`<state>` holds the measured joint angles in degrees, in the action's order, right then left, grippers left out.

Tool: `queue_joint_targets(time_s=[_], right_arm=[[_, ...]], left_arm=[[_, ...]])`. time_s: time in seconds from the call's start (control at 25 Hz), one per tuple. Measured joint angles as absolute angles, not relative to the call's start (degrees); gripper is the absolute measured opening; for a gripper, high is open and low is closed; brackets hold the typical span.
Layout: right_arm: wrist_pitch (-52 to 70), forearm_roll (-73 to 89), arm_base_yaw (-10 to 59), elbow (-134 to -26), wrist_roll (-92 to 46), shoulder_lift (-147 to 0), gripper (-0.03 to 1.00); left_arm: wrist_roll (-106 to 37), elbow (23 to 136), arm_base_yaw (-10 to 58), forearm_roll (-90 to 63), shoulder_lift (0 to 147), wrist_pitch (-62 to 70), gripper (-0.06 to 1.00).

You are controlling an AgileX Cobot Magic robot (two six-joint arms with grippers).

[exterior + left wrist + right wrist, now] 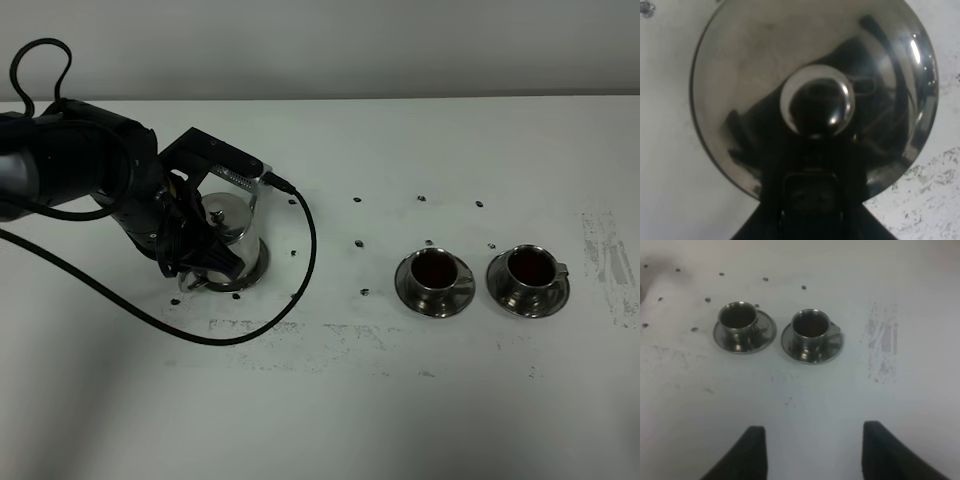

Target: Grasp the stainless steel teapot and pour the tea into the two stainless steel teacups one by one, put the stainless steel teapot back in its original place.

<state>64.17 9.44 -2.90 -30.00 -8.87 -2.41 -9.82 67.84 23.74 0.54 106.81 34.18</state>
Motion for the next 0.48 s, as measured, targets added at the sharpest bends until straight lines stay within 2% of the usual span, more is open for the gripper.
queue_joint_targets(time_s=[0.48], right_arm=[[64.17, 9.44, -2.90, -30.00, -8.87, -2.41, 0.42]], left_arm=[[-9.68, 68.20, 23.74, 0.38, 108.57, 32.60, 0.20]])
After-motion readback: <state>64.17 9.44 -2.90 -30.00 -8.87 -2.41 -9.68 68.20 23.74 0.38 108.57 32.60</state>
